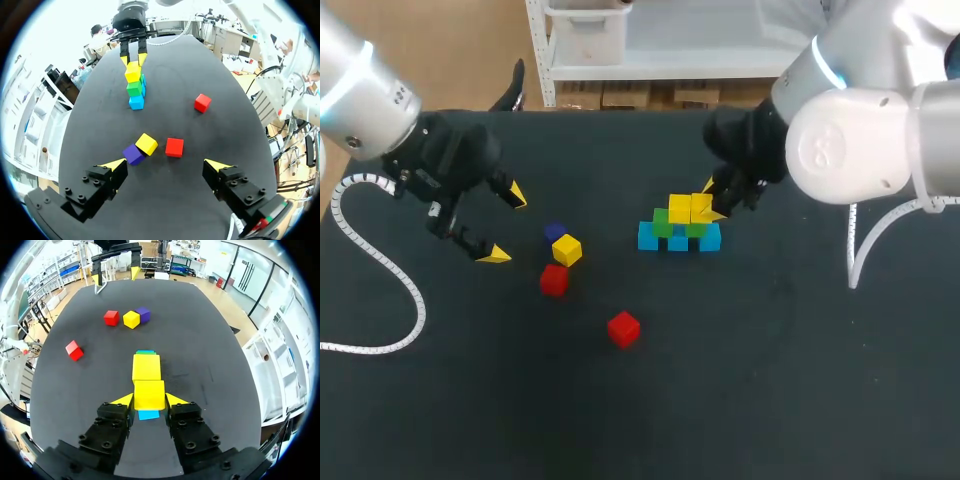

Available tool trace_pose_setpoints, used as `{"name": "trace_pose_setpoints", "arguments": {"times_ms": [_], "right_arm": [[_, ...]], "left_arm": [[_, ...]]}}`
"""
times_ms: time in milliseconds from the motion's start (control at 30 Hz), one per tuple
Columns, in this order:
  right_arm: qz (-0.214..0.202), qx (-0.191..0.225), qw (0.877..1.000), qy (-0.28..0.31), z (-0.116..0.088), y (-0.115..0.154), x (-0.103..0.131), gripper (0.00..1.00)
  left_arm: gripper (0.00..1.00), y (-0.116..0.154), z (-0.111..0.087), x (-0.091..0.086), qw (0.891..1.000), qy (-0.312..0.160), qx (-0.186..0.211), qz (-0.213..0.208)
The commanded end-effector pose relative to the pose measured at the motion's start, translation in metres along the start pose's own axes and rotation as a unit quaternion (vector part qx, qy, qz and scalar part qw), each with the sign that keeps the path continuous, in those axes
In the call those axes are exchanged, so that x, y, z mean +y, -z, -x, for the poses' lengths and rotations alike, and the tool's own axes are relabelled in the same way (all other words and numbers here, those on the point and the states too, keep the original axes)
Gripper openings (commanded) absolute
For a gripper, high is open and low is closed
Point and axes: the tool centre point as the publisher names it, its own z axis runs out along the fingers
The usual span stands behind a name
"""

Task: Place the blue cubes, place green cubes on the blue cubes, place the yellow cubes on the green cubes, then place the red cubes on the yellow cubes, and place purple cube on the red cubes.

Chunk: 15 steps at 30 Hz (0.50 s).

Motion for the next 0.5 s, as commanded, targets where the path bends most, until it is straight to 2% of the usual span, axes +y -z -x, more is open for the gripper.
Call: {"name": "trace_pose_setpoints", "arguments": {"times_ms": [33, 333, 500], "right_arm": [[0.002, -0.002, 1.000, 0.001, 0.0007, -0.0010, -0.0017, 0.28], [0.004, -0.002, 1.000, 0.003, 0.0018, -0.0021, -0.0020, 0.31], [0.005, -0.001, 1.000, 0.003, 0.0019, -0.0026, -0.0019, 0.38]], "left_arm": [[1.00, 0.0001, -0.0016, -0.0005, 1.000, -0.002, -0.002, 0.001], [1.00, 0.0001, -0.0016, -0.0005, 1.000, -0.002, -0.002, 0.001], [1.00, 0.0001, -0.0016, -0.0005, 1.000, -0.002, -0.002, 0.001]]}}
